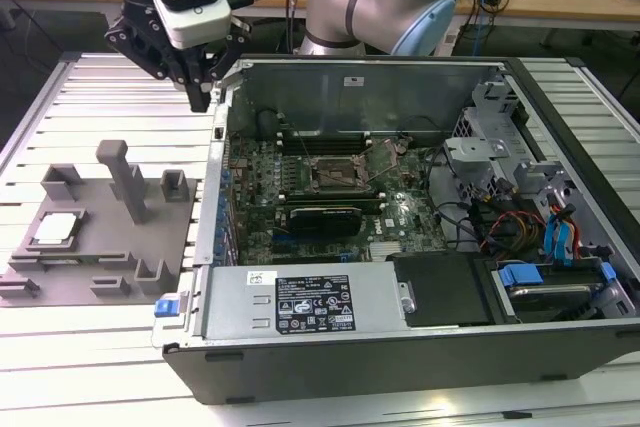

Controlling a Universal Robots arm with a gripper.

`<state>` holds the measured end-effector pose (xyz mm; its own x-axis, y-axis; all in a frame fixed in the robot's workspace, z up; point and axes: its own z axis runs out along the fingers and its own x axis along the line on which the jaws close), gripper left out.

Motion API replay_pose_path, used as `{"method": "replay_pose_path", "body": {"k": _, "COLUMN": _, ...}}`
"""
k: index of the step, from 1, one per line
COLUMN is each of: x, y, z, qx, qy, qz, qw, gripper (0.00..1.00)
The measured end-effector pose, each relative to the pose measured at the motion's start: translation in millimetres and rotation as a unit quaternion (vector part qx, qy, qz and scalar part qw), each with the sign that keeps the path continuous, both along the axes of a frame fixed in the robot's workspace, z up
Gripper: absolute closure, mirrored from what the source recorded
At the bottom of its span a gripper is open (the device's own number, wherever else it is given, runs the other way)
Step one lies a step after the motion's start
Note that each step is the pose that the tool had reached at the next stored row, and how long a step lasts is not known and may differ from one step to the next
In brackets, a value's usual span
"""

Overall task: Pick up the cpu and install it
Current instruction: 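Reach for the cpu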

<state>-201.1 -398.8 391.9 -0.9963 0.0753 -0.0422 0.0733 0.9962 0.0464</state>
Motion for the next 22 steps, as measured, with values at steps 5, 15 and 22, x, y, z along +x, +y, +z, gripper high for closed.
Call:
{"method": "replay_pose_path", "body": {"k": 5, "x": -5.0, "y": 0.0, "z": -0.5, "qx": 0.0000, "qy": -0.0001, "qz": 0.000, "qw": 1.0000, "gripper": 0.89}}
{"method": "replay_pose_path", "body": {"k": 15, "x": -15.9, "y": 0.0, "z": -1.3, "qx": 0.0000, "qy": -0.0001, "qz": 0.000, "qw": 1.0000, "gripper": 0.89}}
{"method": "replay_pose_path", "body": {"k": 22, "x": -24.8, "y": 0.0, "z": -1.7, "qx": 0.0000, "qy": -0.0002, "qz": 0.000, "qw": 1.0000, "gripper": 0.89}}
